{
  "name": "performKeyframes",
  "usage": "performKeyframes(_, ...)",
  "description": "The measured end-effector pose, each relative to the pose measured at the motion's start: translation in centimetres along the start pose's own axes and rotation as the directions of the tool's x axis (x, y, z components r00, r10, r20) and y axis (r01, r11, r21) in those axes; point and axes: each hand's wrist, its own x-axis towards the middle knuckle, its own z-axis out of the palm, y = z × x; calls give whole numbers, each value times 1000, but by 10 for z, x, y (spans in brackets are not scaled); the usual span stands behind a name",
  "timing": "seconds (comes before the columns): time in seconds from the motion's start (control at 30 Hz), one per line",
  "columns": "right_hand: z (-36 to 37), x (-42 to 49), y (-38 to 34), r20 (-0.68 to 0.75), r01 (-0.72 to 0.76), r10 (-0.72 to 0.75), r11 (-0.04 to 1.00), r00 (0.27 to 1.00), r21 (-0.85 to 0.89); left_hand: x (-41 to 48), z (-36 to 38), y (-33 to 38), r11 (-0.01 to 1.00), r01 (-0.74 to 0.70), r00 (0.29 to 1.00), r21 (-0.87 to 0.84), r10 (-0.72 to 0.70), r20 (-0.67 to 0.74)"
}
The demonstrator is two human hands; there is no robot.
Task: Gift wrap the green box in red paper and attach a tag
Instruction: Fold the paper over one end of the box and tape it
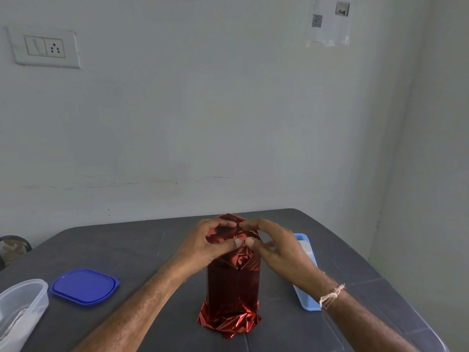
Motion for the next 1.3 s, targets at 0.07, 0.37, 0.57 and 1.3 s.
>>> performKeyframes(0.07, -1, 6, 0, -15, -13, 13, 1000, 1000, -26, 1, -1, -1, 1000, -5, 1000, 16, 5, 15)
performKeyframes(0.37, -3, 34, -1, 36, -34, 43, 977, 998, -213, 8, -5, 4, 999, 30, 996, 29, -33, 89)
performKeyframes(0.57, 0, 40, 4, 40, -58, 67, 983, 997, -177, 16, -7, 6, 996, 89, 985, 22, -92, 149)
performKeyframes(1.3, 9, 27, 9, -20, -78, 78, 997, 997, -10, 12, -1, -4, 981, 138, 981, -136, -117, 154)
